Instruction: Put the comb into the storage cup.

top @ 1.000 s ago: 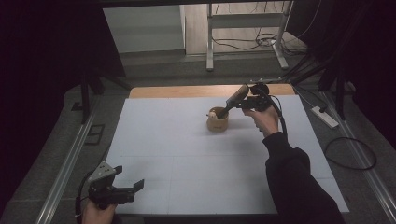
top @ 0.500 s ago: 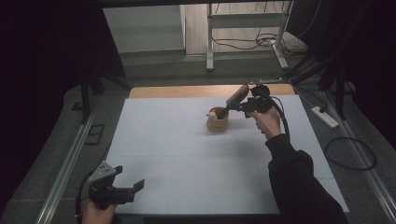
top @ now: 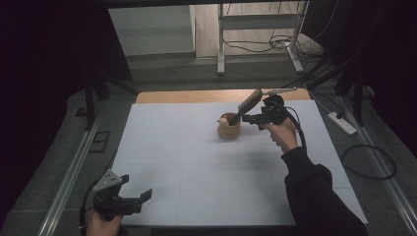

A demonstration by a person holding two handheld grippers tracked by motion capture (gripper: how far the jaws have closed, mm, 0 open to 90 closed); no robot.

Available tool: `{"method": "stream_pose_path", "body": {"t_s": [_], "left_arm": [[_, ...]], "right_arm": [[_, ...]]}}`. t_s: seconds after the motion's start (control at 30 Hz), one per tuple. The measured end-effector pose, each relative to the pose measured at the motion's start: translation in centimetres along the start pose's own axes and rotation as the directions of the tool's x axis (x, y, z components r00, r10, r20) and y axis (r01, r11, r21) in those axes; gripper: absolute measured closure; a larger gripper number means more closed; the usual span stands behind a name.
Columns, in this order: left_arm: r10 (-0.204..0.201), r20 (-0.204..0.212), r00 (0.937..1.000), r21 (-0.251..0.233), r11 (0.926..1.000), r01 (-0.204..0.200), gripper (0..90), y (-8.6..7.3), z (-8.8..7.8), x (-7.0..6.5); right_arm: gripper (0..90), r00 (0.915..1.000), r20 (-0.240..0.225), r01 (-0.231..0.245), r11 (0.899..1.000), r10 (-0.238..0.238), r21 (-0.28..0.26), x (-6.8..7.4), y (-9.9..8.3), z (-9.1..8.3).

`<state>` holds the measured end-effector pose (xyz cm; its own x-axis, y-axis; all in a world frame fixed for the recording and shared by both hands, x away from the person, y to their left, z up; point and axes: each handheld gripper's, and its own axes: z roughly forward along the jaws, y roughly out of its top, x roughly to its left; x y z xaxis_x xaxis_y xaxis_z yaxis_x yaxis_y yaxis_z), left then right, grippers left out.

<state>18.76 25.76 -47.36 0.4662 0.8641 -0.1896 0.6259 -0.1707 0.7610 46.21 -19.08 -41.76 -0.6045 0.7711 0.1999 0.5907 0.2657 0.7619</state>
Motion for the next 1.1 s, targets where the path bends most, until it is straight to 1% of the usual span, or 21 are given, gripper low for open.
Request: {"method": "stream_pose_path", "body": {"t_s": [0.3,0.57,0.77,0.87,1.1], "left_arm": [[0.000,0.001,1.0000,-0.003,1.0000,0.000,0.5,0.0,0.0,0.0],[0.003,0.008,1.0000,-0.001,1.0000,-0.003,0.4,0.0,0.0,0.0],[0.003,0.012,0.9999,-0.002,1.0000,-0.003,0.3,0.0,0.0,0.0],[0.004,0.015,0.9999,-0.002,1.0000,-0.004,0.2,0.0,0.0,0.0],[0.010,0.023,0.9997,-0.003,0.9999,-0.010,0.1,0.0,0.0,0.0]], "right_arm": [[0.6,0.9994,0.004,0.034,0.999,-0.034,0.014,0.6,-0.4,-0.2],[0.3,0.9986,0.004,0.052,0.998,-0.052,0.020,1.0,-0.8,-0.8],[0.3,0.9978,0.004,0.067,0.998,-0.067,0.015,1.2,-1.1,-1.4],[0.3,0.9978,0.001,0.067,0.998,-0.067,0.015,1.3,-1.2,-1.6],[0.3,0.9966,0.008,0.081,0.996,-0.081,0.020,1.6,-1.7,-2.0]]}}
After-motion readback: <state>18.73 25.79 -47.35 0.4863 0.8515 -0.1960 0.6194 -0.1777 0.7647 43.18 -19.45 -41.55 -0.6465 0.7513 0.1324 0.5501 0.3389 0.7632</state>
